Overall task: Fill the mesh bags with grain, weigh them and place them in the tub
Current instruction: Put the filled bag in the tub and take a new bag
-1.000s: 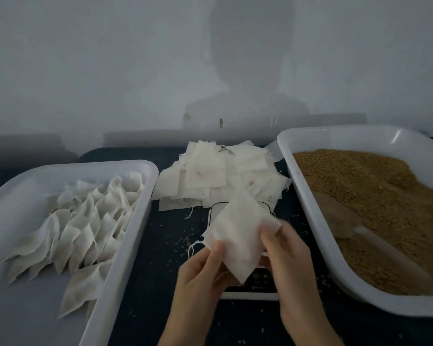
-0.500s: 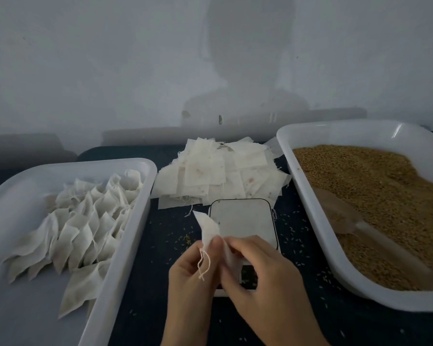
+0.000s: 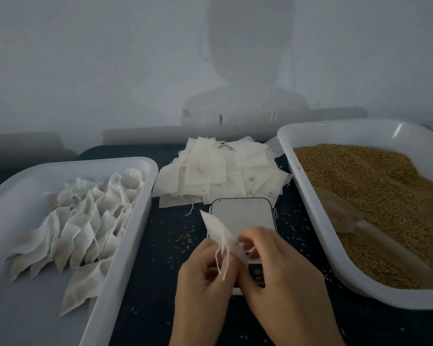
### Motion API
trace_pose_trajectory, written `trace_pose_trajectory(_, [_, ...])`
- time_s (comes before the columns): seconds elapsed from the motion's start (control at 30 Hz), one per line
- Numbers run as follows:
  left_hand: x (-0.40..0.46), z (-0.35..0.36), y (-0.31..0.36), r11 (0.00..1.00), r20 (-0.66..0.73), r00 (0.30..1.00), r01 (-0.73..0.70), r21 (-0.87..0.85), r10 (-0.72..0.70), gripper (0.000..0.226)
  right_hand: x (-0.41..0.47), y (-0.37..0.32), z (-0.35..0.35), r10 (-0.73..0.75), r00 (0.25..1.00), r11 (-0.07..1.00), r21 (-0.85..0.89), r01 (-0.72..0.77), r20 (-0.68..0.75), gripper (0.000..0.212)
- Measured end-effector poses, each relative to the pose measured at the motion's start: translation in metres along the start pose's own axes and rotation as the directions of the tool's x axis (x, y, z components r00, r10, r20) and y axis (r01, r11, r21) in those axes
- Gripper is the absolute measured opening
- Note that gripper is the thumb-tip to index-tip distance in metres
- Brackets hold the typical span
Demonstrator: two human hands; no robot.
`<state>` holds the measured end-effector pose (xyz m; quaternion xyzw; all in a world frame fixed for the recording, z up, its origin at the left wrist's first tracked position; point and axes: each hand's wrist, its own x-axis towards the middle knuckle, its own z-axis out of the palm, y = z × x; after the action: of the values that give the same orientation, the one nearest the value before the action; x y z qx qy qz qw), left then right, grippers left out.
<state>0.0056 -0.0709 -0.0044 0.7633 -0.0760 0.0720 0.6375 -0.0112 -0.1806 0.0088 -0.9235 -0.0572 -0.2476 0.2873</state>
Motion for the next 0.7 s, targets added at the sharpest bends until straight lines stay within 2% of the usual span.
trace_pose_trajectory(0.13, [0.002,-0.006,-0.004,0.998,-0.068,0.997,-0.037,0.051,0.04,0.041,-0.001,-0.005,0.0,-0.038,0.997,0.997,-0.067,0.042,0.061,0.036])
trace_pose_trajectory(0.23, [0.002,-0.009,0.0,0.995,-0.038,0.999,-0.032,0.091,0.035,0.028,-0.004,-0.008,0.004,-0.011,0.997,0.998,-0.055,0.015,0.079,0.035])
trace_pose_trajectory(0.4, [0.0,-0.014,0.009,0.969,0.05,0.993,-0.117,0.218,0.109,0.026,-0.007,-0.006,0.009,0.093,0.992,0.995,0.04,-0.096,0.08,0.012])
trace_pose_trajectory(0.5, [-0.001,-0.017,0.009,0.925,0.119,0.982,-0.182,0.334,0.15,0.023,-0.005,-0.004,0.007,0.189,0.972,0.962,0.171,-0.212,0.141,0.01])
trace_pose_trajectory(0.57, [0.002,-0.023,0.009,0.934,0.137,0.987,-0.123,0.335,0.08,0.022,-0.001,-0.001,0.0,0.248,0.951,0.908,0.298,-0.294,0.182,0.006])
trace_pose_trajectory(0.67, [0.007,-0.028,0.01,0.979,0.267,0.944,0.17,0.116,-0.195,0.006,0.007,0.004,-0.013,0.251,0.919,0.814,0.449,-0.37,0.303,0.016])
trace_pose_trajectory(0.7, [0.008,-0.029,0.009,0.974,0.301,0.927,0.206,0.092,-0.225,0.01,0.009,0.005,-0.016,0.235,0.91,0.8,0.463,-0.381,0.343,0.023])
